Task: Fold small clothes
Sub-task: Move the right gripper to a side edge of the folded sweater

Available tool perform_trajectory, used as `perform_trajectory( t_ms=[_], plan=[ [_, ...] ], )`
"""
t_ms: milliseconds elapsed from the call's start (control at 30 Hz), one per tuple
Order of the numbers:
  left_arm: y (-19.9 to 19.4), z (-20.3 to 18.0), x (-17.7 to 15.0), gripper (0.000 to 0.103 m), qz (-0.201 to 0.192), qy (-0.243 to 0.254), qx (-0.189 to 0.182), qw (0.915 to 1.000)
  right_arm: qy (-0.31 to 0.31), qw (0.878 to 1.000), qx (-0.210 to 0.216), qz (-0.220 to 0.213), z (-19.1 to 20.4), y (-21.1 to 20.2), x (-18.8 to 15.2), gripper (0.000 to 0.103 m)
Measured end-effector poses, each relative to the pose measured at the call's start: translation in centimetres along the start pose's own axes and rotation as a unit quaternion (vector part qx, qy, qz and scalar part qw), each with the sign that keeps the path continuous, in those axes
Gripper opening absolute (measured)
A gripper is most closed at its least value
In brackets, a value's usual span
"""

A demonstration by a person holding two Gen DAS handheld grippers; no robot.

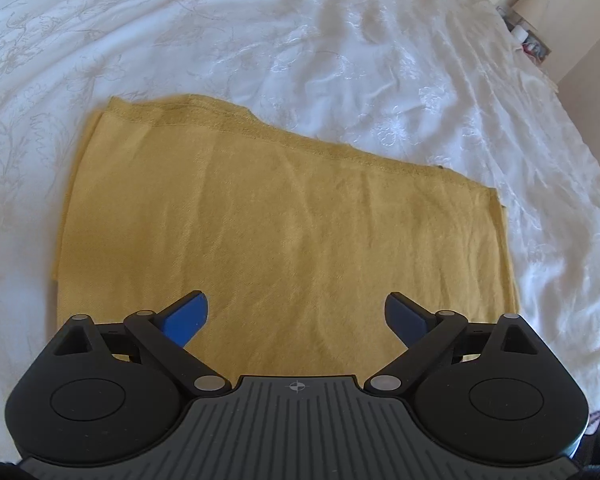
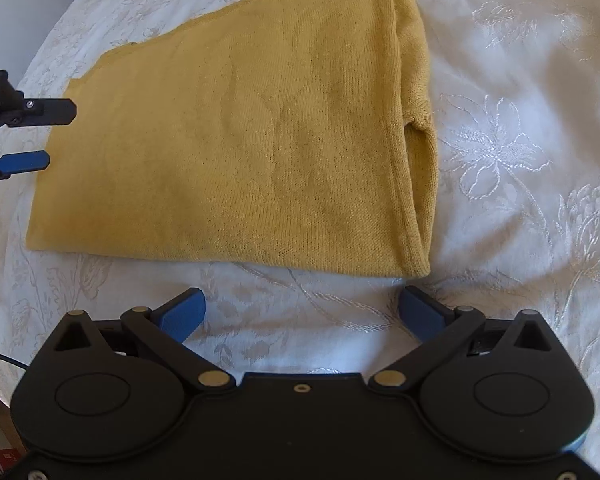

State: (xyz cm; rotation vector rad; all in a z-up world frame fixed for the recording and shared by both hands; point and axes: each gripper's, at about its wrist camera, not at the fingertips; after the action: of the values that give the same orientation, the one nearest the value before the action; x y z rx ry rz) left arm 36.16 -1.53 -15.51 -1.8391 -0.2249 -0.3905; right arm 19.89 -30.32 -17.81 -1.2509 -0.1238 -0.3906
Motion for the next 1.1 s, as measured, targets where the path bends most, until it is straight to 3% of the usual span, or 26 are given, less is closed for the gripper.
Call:
perform_trajectory(
  t_ms=[400, 633, 800, 1100],
  plan=[
    [4.8, -3.5, 3.6, 0.097, 0.013, 0.024, 0.06, 0.9978, -0.102, 0.994, 0.021, 0.024, 0.3, 0.1, -0.6, 0.103],
    [7.6, -2.6, 4.1, 0.098, 0.039, 0.009, 0.09, 0.9952, -0.057, 0.996, 0.055, 0.031, -1.4, -0.3, 0.0, 0.103],
    [9.4, -2.8, 4.4, 0.103, 0.061, 0.028, 0.099, 0.9928, -0.016, 0.996, 0.079, 0.036, -3.0, -0.4, 1.1, 0.103],
    [9.2, -3.4, 2.8, 0.103, 0.031, 0.034, 0.107, 0.9932, 0.024, 0.993, 0.112, 0.033, -4.4, -0.4, 1.8, 0.103]
  ],
)
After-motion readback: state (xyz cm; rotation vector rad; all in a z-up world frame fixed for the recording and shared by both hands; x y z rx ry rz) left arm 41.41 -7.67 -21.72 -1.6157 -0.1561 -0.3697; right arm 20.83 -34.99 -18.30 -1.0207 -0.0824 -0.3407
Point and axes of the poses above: each gripper's, at about its wrist camera, not at the fingertips, and y roughly the way its jaws point, z to its left, x to its top, and after that the axes turned 2 degrees about -y, right-handed
